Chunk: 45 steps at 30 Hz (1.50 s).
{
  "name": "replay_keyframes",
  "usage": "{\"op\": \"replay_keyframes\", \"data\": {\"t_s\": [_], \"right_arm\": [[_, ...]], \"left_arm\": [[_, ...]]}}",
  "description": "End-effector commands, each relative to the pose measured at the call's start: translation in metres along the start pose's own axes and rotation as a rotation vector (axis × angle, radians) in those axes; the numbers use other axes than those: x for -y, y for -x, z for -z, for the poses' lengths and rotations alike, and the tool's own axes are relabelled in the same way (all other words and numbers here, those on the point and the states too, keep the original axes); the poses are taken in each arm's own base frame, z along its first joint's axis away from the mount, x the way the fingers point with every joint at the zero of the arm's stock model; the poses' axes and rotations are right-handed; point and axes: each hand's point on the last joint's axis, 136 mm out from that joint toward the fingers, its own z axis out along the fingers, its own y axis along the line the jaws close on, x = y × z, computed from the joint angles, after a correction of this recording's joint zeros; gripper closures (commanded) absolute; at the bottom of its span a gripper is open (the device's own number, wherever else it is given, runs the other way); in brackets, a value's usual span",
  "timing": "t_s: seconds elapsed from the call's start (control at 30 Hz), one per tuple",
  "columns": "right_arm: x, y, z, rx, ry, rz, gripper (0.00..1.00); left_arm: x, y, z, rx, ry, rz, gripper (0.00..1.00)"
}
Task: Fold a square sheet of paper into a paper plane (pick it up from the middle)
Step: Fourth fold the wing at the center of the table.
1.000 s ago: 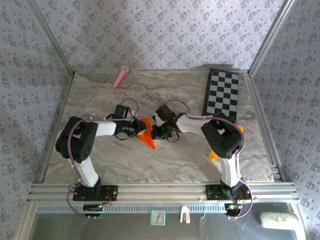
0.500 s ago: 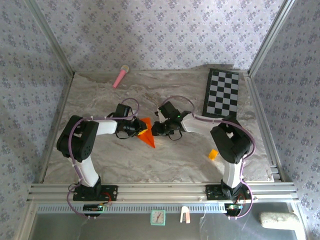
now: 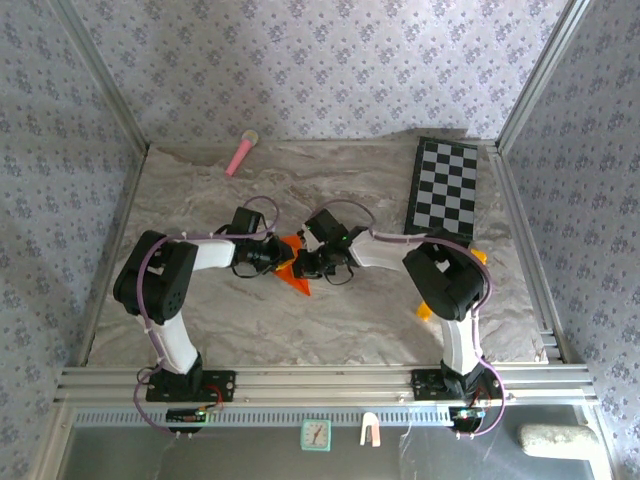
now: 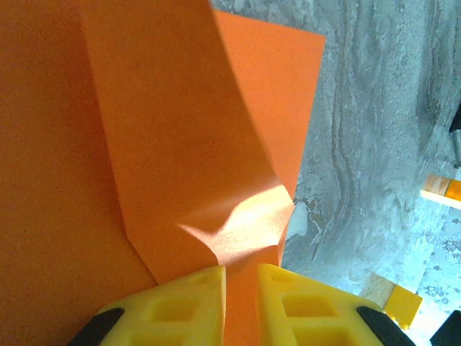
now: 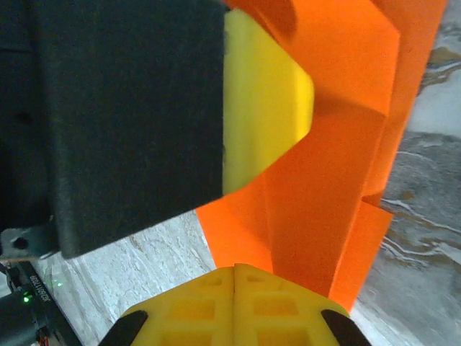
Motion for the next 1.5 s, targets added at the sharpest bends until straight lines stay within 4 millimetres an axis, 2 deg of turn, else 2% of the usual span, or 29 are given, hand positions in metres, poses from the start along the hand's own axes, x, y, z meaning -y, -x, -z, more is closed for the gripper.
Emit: {"op": "replay_keyframes", "data": {"t_s": [0.0, 0.17, 0.27, 0.33, 0.57, 0.73, 0.93, 1.33, 1.47], "right_arm": [[0.000, -0.001, -0.007, -0.020, -0.003, -0.027, 0.97], [0.017, -0.011, -0.013, -0.040, -0.055, -0.054, 0.97], [0.020, -0.014, -0.015, -0.051, -0.050, -0.071, 0.97], [0.031, -0.027, -0.020, -0.080, -0.058, -0.101, 0.98], [0.035, -0.041, -0.025, -0.112, -0.009, -0.149, 0.98], [0.034, -0.051, -0.019, -0.128, 0.012, -0.159, 0.98], [0.035, -0.073, -0.007, -0.162, 0.018, -0.169, 0.98], [0.043, -0.099, 0.002, -0.202, -0.009, -0.173, 0.98], [0.050, -0.106, 0.005, -0.216, -0.045, -0.166, 0.98]], "left_arm": [[-0.034, -0.017, -0.011, -0.054, 0.119, 0.072, 0.80], [-0.034, -0.017, -0.011, -0.053, 0.118, 0.077, 0.81], [-0.035, -0.018, -0.011, -0.053, 0.119, 0.081, 0.80], [-0.035, -0.018, -0.011, -0.051, 0.121, 0.081, 0.81], [-0.036, -0.018, -0.011, -0.050, 0.124, 0.087, 0.81], [-0.041, -0.019, -0.011, -0.047, 0.148, 0.097, 0.82], [-0.046, -0.019, -0.011, -0.047, 0.164, 0.108, 0.82], [-0.036, -0.015, -0.009, -0.044, 0.138, 0.100, 0.82], [-0.024, -0.011, -0.007, -0.040, 0.107, 0.078, 0.81]]}}
